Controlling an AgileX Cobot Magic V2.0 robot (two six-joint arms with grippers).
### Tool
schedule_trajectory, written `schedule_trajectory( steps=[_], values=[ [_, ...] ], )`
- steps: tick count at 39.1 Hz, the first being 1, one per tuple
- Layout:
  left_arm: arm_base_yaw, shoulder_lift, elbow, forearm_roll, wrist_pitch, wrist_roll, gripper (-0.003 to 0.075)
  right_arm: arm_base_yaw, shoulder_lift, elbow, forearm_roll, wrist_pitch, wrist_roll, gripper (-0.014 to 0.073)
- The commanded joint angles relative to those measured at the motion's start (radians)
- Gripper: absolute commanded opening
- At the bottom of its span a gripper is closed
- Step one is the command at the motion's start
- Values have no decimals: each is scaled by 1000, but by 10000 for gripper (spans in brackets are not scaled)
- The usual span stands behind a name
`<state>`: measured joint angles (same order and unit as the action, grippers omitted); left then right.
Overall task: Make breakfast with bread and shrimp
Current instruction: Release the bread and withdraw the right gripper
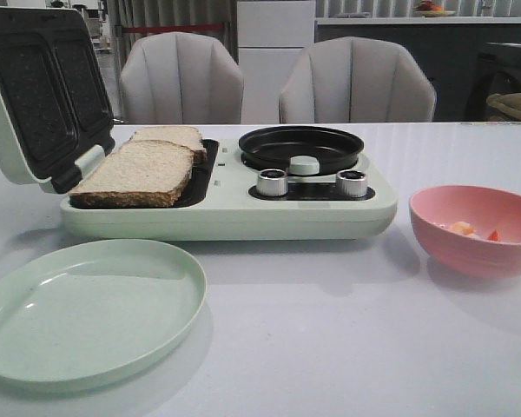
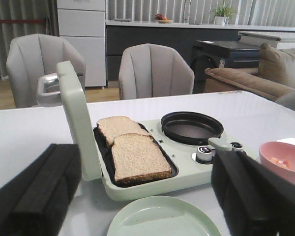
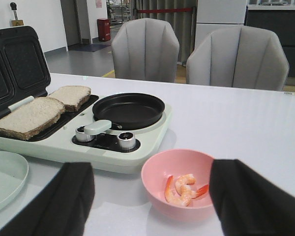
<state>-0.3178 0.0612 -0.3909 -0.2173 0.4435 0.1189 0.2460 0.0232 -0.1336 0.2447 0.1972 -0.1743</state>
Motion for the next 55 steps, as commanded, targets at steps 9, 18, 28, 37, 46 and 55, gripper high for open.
schedule_trajectory(
  steps=[9,18,28,37,46,55],
  values=[
    [1,384,-179,-18,-147,-38,603,-2,11,-26,6,-83,-1,582],
    [1,625,-312,-52,-255,-38,500,-2,11,-26,6,-83,-1,582],
    [81,844,-477,-183,-309,-38,436,-2,11,-26,6,-83,-1,582],
    [289,1026,-638,-340,-176,-38,435,-2,11,-26,6,-83,-1,582],
    [479,1212,-791,-553,66,130,382,-2,11,-26,6,-83,-1,582],
    [592,1384,-892,-905,274,384,382,-2,11,-26,6,-83,-1,582]
  ],
)
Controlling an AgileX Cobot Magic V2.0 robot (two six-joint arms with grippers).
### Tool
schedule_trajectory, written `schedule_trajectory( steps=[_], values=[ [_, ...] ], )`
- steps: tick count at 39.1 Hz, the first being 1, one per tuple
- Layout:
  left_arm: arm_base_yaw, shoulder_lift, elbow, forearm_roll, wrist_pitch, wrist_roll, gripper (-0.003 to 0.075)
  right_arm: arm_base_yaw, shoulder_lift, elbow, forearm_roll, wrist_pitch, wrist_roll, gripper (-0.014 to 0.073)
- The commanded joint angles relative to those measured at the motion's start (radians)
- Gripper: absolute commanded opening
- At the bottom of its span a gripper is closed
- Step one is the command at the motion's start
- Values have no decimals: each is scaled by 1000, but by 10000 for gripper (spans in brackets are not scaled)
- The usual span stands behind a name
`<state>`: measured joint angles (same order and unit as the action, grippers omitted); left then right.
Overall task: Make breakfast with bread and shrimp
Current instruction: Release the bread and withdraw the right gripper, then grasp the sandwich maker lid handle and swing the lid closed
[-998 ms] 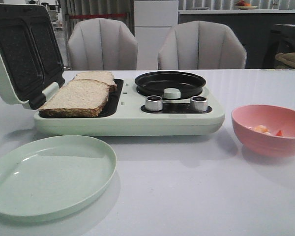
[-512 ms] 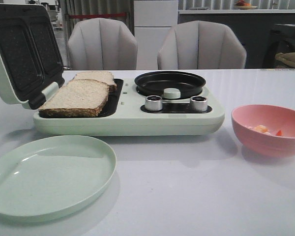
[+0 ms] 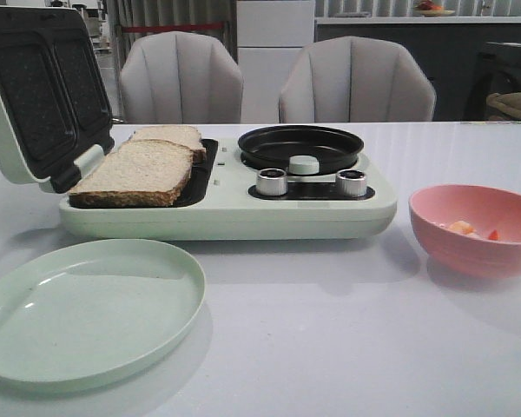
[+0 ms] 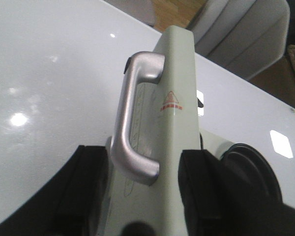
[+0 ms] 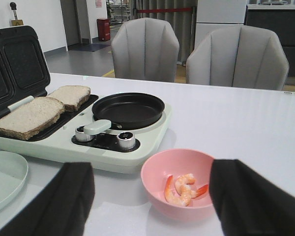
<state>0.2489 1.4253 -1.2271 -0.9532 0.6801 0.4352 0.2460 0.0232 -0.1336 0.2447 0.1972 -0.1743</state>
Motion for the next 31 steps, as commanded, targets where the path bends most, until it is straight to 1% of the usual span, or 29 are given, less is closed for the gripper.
schedule_trajectory(
  steps=[1,4,8,19,23,26,29,31],
  values=[
    [35,34,-58,-201,57,90,382,-2,11,-26,6,-83,-1,582],
    [51,84,-65,-309,99,143,382,-2,11,-26,6,-83,-1,582],
    [53,136,-65,-405,136,232,382,-2,11,-26,6,-83,-1,582],
    [53,231,-67,-450,144,234,382,-2,11,-26,6,-83,-1,582],
    [53,260,-67,-518,184,271,336,-2,11,-26,6,-83,-1,582],
    [49,278,-67,-585,236,318,274,-2,11,-26,6,-83,-1,582],
    [36,290,-67,-617,267,335,223,-2,11,-26,6,-83,-1,582],
    [23,293,-67,-620,267,338,205,-2,11,-26,6,-83,-1,582]
  ],
)
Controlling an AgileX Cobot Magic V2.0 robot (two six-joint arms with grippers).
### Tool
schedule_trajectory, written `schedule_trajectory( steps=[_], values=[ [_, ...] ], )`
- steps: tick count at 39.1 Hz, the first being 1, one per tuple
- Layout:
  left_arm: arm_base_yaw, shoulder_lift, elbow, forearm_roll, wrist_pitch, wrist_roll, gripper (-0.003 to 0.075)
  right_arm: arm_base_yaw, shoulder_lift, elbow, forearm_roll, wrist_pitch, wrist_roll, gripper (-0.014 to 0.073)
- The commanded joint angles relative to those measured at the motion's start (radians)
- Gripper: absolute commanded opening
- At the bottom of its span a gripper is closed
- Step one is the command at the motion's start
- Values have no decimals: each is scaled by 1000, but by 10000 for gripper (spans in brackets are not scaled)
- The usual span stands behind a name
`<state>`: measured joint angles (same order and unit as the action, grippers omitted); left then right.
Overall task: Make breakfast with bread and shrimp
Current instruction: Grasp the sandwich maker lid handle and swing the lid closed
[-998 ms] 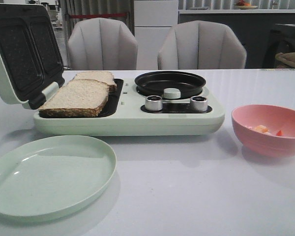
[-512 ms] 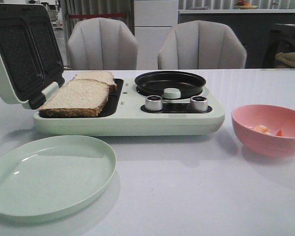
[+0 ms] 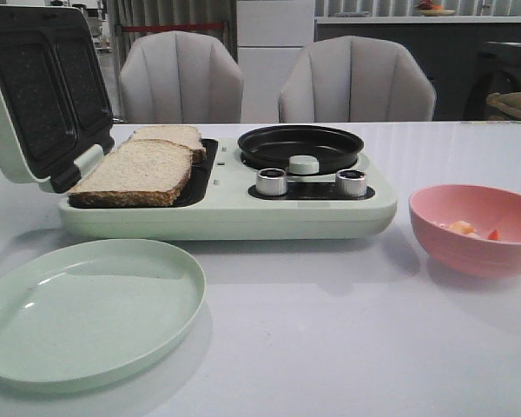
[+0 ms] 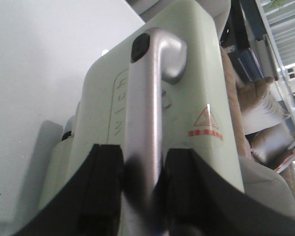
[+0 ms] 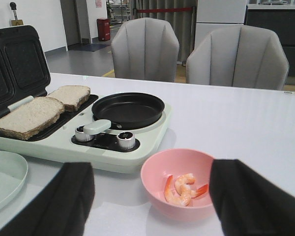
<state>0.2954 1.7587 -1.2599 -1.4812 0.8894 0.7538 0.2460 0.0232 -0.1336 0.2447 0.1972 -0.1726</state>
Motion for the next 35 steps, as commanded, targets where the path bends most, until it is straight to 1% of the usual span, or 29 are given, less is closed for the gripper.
schedule_trajectory(
  steps=[1,8,13,17,19,26,30,35],
  values=[
    [-34,-41,-34,-99,57,26,206,-2,11,-26,6,-83,-3,582],
    [-117,-41,-34,-132,86,106,208,-2,11,-26,6,-83,-3,582],
    [-211,-41,-34,-129,98,179,208,-2,11,-26,6,-83,-3,582],
    [-309,-41,-34,-87,83,227,208,-2,11,-26,6,-83,-3,582],
    [-356,-41,-34,-43,53,238,208,-2,11,-26,6,-83,-3,582],
    [-496,-30,-32,156,-169,243,208,-2,11,-26,6,-83,-3,582],
    [-534,0,-32,194,-186,243,209,-2,11,-26,6,-83,-3,582],
    [-544,50,-32,197,-165,243,209,-2,11,-26,6,-83,-3,582]
  ],
)
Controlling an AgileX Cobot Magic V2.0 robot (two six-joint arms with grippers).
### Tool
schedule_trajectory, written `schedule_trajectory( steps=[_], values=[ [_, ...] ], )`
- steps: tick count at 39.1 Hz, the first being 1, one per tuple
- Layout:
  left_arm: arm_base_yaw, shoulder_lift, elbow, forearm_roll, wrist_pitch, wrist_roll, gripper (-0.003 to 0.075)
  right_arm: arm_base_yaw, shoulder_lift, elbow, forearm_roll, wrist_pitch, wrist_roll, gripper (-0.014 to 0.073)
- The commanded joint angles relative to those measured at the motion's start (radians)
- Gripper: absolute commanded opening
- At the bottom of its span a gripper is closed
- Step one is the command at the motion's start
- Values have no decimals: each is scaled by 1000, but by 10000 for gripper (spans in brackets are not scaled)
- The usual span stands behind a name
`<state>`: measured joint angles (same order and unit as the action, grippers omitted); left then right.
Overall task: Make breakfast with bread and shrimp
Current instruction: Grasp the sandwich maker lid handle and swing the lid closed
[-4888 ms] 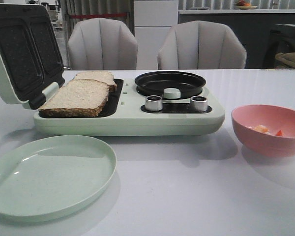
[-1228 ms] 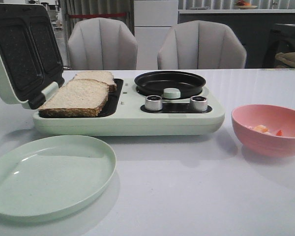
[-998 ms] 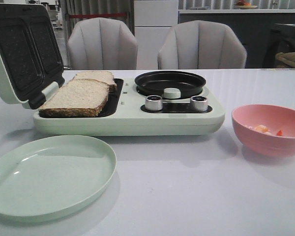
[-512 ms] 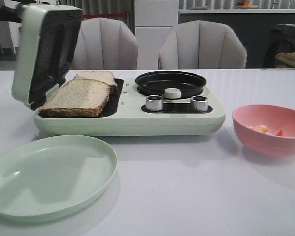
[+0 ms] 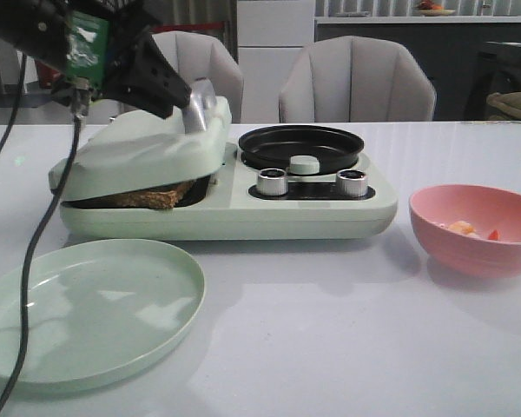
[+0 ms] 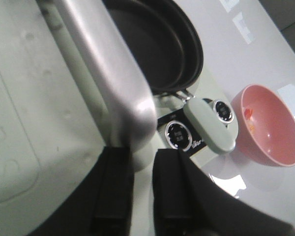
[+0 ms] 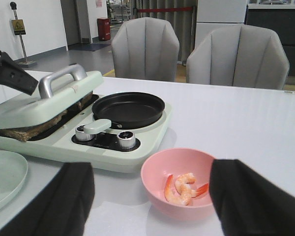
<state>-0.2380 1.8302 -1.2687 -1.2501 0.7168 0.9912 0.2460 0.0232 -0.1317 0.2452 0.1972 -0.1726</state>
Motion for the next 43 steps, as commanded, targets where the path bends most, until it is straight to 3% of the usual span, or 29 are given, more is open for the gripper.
schedule_trajectory(
  steps=[1,21,27,43],
  values=[
    [-10,-12,-23,-34,12,6,209,-2,11,-28,5,-83,-3,582],
    [25,-96,-35,31,34,6,209,-2,11,-28,5,-83,-3,582],
    [73,-213,-79,255,31,-117,209,-2,11,-28,5,-83,-3,582],
    [158,-525,-114,1132,33,-640,208,-2,11,-28,5,-83,-3,582]
  ],
)
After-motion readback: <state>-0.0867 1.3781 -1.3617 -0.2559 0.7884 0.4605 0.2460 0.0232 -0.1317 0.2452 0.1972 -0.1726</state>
